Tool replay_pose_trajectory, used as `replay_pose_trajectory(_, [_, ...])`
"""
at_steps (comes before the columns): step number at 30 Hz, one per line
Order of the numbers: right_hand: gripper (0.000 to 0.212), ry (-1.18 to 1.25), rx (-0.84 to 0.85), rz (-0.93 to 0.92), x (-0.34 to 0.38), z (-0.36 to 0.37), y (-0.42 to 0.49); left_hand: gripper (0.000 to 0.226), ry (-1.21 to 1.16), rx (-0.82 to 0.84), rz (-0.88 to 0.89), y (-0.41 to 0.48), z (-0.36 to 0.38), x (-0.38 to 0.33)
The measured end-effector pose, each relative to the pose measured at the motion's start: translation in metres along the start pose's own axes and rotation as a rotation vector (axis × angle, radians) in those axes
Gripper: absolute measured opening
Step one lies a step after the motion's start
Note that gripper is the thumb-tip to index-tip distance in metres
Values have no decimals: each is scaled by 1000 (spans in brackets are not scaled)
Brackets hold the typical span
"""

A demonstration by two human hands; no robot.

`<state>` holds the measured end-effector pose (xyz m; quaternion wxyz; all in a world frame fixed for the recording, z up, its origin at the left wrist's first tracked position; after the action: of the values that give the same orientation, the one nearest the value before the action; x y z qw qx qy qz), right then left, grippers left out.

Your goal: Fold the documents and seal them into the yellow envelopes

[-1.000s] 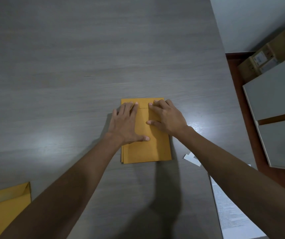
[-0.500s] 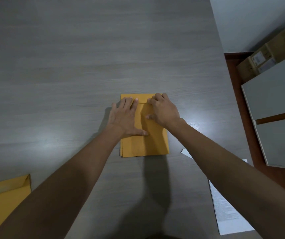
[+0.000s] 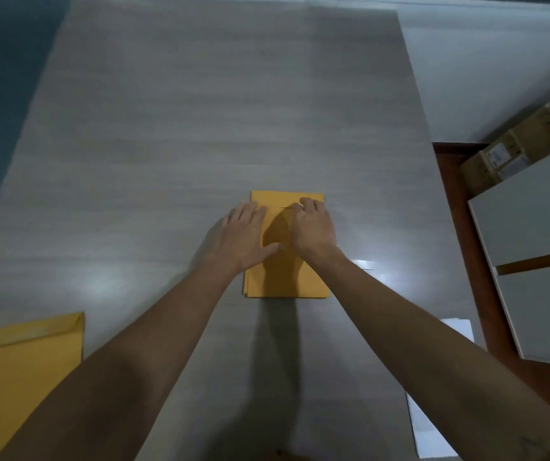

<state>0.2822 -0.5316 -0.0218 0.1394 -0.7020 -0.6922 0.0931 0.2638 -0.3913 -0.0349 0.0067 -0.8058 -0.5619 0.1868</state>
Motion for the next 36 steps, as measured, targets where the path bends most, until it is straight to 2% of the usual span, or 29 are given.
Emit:
replay_pose_trajectory(7, [44, -4, -84, -92, 69, 9, -55, 74, -62, -101, -153, -93, 1, 33])
replay_pose_trajectory(17, [43, -13, -7, -294, 193, 58, -141, 82, -88, -155, -490, -272, 9, 132])
replay_pose_trajectory(25, [47, -45, 102, -565, 294, 109, -214, 72, -147, -111, -787, -409, 33, 209])
replay_pose_trajectory(29, [50, -118, 185, -699, 317, 133, -234, 65, -166, -26, -754, -434, 48, 221])
replay_pose_trajectory(32, [50, -104, 191, -682, 320, 139, -242, 66, -158, -9, -688, -435, 57, 212])
replay_pose_trajectory(36, [37, 28, -28, -560, 294, 120, -237, 76, -146, -12, -608, -413, 62, 188])
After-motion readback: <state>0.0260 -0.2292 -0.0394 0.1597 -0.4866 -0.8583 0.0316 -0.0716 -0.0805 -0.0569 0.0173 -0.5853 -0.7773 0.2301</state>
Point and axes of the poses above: each hand's wrist, its own y-axis towards the middle knuckle, its own z-axis out of the palm, x = y × z, the point moved 4 cm from there along y, towards the middle knuckle, and after that the axes turned 9 degrees about z, right-handed, at the moved point
